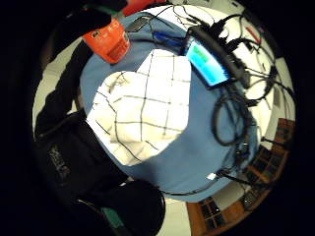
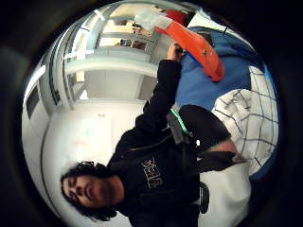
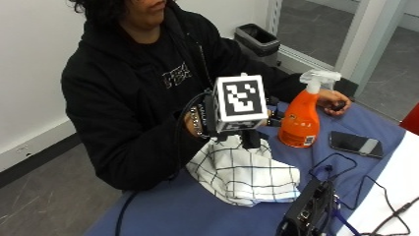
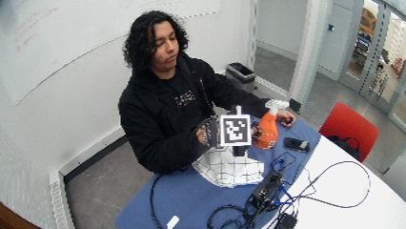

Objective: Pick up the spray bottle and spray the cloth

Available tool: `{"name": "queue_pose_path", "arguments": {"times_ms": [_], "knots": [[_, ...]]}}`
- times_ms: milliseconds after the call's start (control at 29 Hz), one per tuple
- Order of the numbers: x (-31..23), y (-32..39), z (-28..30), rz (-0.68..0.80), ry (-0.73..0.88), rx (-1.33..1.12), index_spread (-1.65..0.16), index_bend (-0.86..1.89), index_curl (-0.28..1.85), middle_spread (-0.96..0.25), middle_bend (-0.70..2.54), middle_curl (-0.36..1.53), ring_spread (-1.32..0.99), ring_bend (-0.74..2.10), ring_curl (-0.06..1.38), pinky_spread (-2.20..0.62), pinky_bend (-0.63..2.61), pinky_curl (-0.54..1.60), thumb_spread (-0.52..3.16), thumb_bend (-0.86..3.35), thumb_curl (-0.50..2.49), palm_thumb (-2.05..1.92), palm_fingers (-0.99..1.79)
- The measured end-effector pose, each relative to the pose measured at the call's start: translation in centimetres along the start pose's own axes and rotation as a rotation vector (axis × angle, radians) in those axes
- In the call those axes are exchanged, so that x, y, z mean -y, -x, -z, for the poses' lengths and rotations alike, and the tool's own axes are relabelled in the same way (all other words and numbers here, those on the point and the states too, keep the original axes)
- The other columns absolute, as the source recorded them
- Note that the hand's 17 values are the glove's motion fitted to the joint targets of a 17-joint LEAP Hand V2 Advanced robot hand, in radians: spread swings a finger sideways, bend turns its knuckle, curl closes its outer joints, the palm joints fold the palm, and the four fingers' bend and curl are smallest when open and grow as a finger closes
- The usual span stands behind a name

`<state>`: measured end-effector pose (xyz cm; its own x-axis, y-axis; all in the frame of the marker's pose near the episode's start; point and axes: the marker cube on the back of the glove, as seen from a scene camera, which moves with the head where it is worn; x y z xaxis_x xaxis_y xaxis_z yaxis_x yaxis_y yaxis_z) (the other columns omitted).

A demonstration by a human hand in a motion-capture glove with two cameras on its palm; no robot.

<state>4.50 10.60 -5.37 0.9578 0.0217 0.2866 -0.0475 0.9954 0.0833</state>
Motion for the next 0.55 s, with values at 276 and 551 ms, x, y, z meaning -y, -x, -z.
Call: {"name": "queue_pose_path", "arguments": {"times_ms": [276,551], "knots": [[-6.3,1.5,3.3,0.019,-0.087,-0.263,-0.33,0.14,0.39,0.06,0.2,0.4,0.07,0.2,0.34,0.24,0.38,0.38,1.11,-0.04,0.46,0.57,0.17],[-7.8,2.0,3.3,0.038,-0.021,-0.251,-0.35,0.14,0.35,0.04,0.2,0.39,0.07,0.21,0.34,0.24,0.35,0.36,1.09,-0.03,0.41,0.55,0.17]]}}
